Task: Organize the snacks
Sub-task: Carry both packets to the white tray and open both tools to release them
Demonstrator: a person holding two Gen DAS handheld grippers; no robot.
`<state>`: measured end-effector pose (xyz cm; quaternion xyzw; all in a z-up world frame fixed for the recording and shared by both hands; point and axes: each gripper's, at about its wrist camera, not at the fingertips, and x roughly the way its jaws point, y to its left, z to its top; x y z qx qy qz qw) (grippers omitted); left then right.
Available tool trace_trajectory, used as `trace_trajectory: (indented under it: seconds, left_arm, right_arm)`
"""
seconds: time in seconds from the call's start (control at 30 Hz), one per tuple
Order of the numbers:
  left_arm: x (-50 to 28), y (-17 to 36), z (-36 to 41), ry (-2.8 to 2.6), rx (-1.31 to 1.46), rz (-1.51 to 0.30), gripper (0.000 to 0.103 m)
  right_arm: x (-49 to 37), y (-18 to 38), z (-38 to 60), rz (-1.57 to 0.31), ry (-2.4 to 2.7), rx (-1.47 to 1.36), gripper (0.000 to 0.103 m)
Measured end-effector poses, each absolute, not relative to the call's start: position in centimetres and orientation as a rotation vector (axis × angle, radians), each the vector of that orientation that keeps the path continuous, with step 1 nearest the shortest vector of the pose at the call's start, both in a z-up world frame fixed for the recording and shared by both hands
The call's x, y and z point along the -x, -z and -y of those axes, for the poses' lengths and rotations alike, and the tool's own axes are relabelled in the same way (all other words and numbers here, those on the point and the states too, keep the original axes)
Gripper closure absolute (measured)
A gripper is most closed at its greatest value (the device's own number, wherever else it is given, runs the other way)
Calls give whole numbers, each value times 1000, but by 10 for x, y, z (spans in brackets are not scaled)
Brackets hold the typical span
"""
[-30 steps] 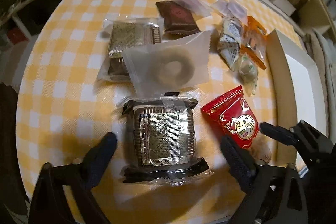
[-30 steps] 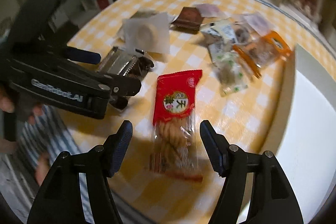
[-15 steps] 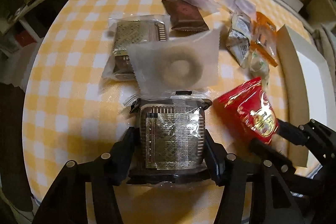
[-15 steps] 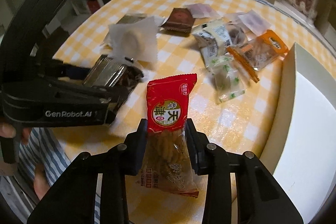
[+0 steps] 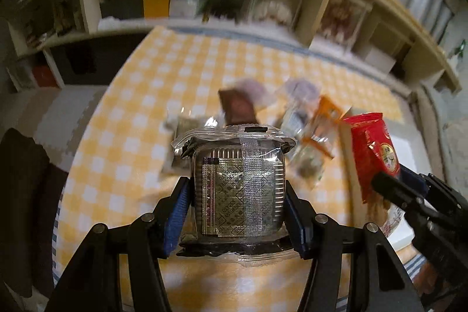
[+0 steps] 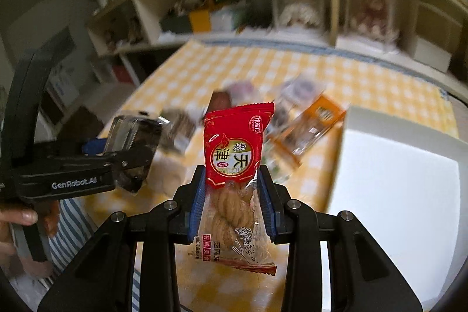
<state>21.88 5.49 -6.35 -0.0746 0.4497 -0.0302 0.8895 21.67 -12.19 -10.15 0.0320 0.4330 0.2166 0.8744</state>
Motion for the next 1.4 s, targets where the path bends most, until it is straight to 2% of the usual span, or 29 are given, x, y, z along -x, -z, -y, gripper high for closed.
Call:
trace_trajectory:
  seconds: [0.33,0.67,1.07,1.4]
  left_arm:
    - [-183,22,-5,187,112,-855,45]
    - [-187,7,81,330,106,-880,45]
    - [-219,51,161,364,79,-986,45]
    - [-254,111,186,307,87,-1090,45]
  right_arm:
    - [-206,57,180,-836,-340,-91,68]
    - [-180,33,270,-835,-204,-87,68]
    - [-155,56,391,-891,-26,-164,68]
    - [-157,96,433,-955,12,-205,67]
